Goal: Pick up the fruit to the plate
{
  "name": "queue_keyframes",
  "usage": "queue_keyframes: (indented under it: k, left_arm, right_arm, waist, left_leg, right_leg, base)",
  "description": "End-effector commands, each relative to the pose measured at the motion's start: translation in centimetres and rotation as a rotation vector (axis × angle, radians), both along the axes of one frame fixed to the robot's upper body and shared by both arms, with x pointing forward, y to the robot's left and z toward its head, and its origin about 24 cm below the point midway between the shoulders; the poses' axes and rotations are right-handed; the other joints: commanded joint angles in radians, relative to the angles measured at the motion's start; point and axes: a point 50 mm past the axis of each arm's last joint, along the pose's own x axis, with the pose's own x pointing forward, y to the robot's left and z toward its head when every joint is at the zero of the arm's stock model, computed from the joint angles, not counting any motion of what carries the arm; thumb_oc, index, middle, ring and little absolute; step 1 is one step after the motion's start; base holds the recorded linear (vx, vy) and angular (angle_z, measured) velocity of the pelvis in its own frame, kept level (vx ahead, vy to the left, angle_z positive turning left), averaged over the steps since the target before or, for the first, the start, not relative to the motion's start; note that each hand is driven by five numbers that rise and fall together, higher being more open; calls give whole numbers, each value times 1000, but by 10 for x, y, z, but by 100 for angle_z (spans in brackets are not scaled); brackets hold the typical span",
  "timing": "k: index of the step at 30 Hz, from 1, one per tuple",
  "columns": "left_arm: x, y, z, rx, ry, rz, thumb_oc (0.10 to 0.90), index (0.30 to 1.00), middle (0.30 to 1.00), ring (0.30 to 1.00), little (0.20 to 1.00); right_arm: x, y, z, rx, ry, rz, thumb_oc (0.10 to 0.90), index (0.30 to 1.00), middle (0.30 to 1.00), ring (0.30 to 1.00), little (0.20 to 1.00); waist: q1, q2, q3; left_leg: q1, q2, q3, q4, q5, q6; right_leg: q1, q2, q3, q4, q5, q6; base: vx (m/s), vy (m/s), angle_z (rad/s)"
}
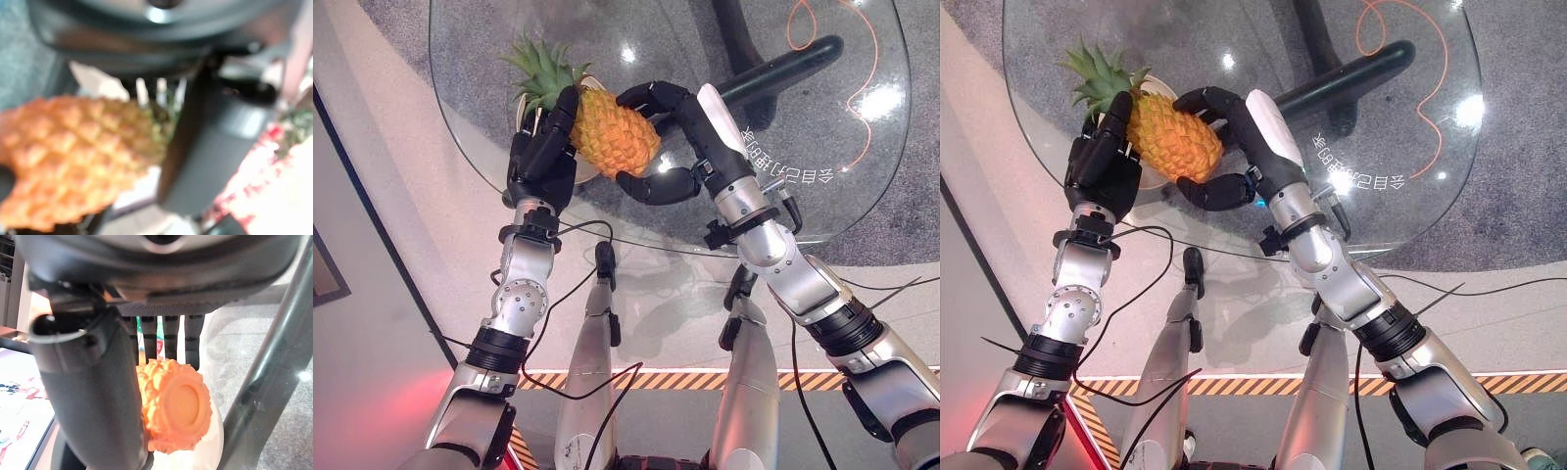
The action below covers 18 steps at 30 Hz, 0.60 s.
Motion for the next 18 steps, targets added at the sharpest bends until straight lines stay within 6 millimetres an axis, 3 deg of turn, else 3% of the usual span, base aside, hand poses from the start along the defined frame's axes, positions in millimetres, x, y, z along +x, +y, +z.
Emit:
queue_keyframes:
  k: [1, 2, 4, 5, 8, 10, 18]
  left_arm:
    - [-26, -34, 74, 74, -402, -186, 800, 900, 900, 900, 900]
    - [-26, -34, 75, 77, -404, -185, 800, 900, 900, 900, 900]
    - [-26, -35, 75, 84, -404, -182, 564, 698, 698, 698, 664]
    - [-26, -35, 75, 87, -406, -182, 525, 665, 665, 665, 625]
    - [-26, -35, 75, 93, -413, -179, 191, 378, 378, 378, 291]
    - [-26, -35, 76, 106, -418, -169, 100, 300, 300, 300, 200]
    - [-26, -33, 77, 120, -435, -155, 100, 300, 300, 300, 200]
  right_arm:
    - [-60, 55, 55, -19, -287, 394, 100, 300, 300, 300, 200]
    - [-60, 55, 56, -18, -287, 394, 100, 300, 300, 300, 200]
    - [-60, 56, 56, -18, -290, 394, 100, 300, 300, 300, 200]
    - [-60, 55, 56, -18, -291, 393, 100, 300, 300, 300, 200]
    - [-60, 55, 56, -19, -292, 395, 100, 300, 300, 300, 200]
    - [-60, 55, 56, -18, -293, 395, 100, 300, 300, 300, 200]
    - [-60, 55, 57, -25, -296, 394, 100, 300, 300, 300, 200]
  waist:
    - [8, 5, -24]
    - [8, 5, -24]
    - [7, 5, -24]
    - [7, 4, -24]
    - [6, 4, -24]
    - [7, 4, -24]
    - [6, 5, -24]
  left_leg:
    - [23, -19, -17, 60, -58, 33]
    - [23, -19, -17, 59, -57, 33]
    - [22, -19, -17, 60, -58, 33]
    - [22, -20, -17, 60, -58, 33]
    - [23, -20, -16, 58, -58, 34]
    - [24, -21, -17, 58, -58, 34]
    - [24, -19, -16, 57, -58, 34]
  right_leg:
    - [63, 10, -83, -140, 106, -6]
    - [64, 10, -83, -141, 106, -6]
    - [62, 10, -83, -140, 106, -6]
    - [63, 10, -83, -141, 106, -6]
    - [62, 12, -82, -143, 107, -6]
    - [64, 11, -83, -143, 107, -6]
    - [63, 11, -81, -144, 107, -6]
  base:
    - [0, 0, 0]
    - [0, 0, 0]
    - [0, 0, 0]
    - [0, 0, 0]
    - [0, 0, 0]
    - [0, 0, 0]
    - [0, 0, 0]
